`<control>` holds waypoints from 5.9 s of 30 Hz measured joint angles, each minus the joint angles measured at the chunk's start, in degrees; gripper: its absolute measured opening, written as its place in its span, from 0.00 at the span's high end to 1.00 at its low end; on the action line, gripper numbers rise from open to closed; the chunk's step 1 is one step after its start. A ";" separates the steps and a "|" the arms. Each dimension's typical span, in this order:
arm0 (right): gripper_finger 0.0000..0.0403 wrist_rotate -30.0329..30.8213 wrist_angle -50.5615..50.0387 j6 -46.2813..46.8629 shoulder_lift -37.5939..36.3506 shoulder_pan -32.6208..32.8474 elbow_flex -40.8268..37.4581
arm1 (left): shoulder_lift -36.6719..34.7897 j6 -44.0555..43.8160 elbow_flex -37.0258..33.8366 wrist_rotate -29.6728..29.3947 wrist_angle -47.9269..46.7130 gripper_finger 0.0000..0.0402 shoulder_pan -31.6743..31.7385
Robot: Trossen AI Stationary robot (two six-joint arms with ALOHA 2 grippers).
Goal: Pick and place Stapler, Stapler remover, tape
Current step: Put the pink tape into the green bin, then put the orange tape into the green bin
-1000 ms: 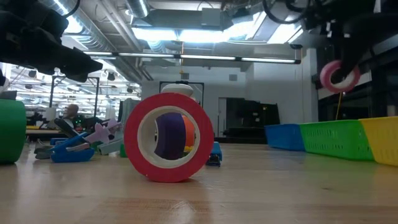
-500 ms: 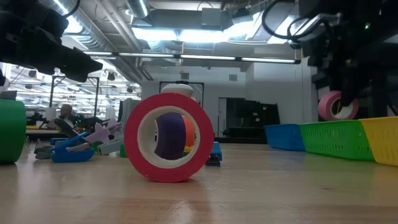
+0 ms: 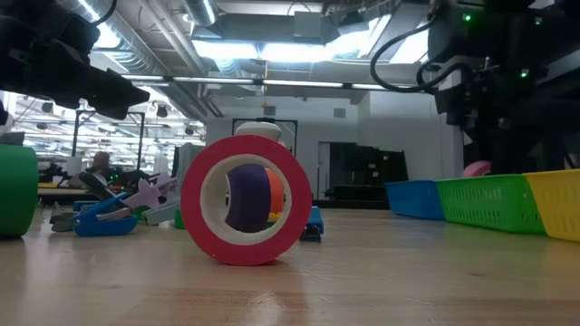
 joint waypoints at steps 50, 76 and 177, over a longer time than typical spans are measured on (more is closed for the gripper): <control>0.61 -0.02 -9.03 0.61 2.58 -2.15 11.49 | 0.00 -0.01 0.00 -0.01 0.00 0.51 0.01; 0.61 -12.09 -3.50 24.30 11.55 3.13 27.59 | 0.01 -0.01 0.02 -0.01 0.00 0.51 0.01; 0.46 5.77 32.33 21.94 42.42 0.38 42.19 | 0.00 -0.02 0.02 -0.02 0.00 0.51 0.00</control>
